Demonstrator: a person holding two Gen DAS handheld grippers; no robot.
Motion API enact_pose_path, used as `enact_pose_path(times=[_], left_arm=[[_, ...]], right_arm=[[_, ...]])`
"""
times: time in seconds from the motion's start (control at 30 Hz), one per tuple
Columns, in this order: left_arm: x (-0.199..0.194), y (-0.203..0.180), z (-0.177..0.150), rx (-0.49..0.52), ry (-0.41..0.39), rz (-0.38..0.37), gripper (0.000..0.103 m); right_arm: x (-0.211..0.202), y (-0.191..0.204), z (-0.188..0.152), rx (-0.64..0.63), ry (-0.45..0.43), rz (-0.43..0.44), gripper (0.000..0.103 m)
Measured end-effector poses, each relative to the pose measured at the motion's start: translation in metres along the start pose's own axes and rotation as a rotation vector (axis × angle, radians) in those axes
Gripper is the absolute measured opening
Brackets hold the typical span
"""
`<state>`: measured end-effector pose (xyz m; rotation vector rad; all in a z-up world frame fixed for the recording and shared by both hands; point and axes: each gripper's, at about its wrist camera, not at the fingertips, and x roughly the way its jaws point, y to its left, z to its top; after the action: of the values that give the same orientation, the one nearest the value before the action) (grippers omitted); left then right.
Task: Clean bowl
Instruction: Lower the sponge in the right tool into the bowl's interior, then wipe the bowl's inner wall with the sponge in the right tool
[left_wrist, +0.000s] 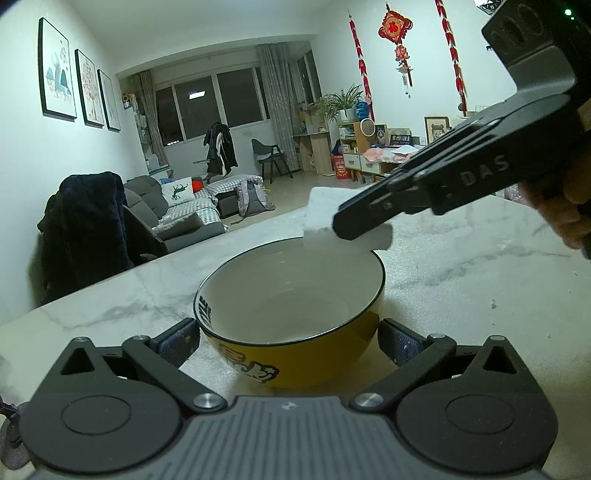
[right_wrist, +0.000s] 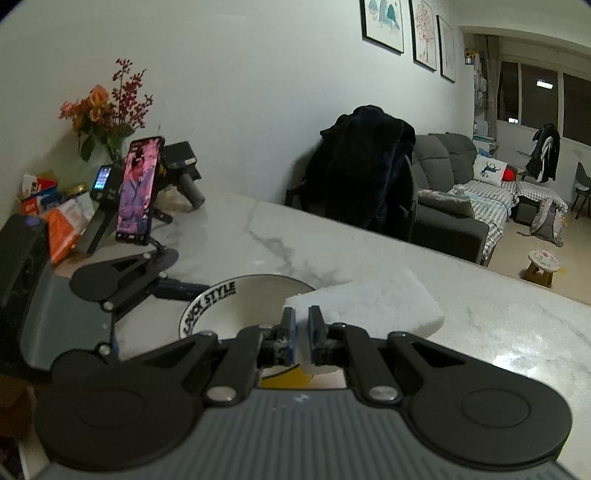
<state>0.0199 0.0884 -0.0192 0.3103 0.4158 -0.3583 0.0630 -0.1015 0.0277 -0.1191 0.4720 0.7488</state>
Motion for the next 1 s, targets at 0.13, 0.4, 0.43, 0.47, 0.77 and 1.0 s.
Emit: enact_pose_path(times=[0.13,0.4,0.43,0.47,0.77,1.0], left_arm=[[-0.001,0.002,0.0,0.001,0.0,0.0,0.102],[-0.001,0.003,0.0,0.006,0.001,0.006,0.102],[-0.001,0.002,-0.001,0.006,0.002,0.006,0.102],[-0.001,0.002,-0.001,0.006,0.002,0.006,0.102],[-0.003,0.0,-0.002,0.005,0.001,0.005,0.102],[-0.007,-0.001,-0.004,0.003,0.001,0.004,0.102]], right_arm=[[-0.003,0.0,0.0,-0.012,0.007,0.003,0.007],[0.006,-0.002,-0.001,0.011,-0.026,-0.005,0.007],[0.007,-0.002,-0.001,0.013,-0.03,-0.006,0.007],[0.009,-0.002,-0.002,0.016,-0.035,-0.007,0.007],[0.021,0.003,-0.005,0.037,-0.042,0.011,0.001],[0.019,0.002,-0.005,0.038,-0.048,0.021,0.002]])
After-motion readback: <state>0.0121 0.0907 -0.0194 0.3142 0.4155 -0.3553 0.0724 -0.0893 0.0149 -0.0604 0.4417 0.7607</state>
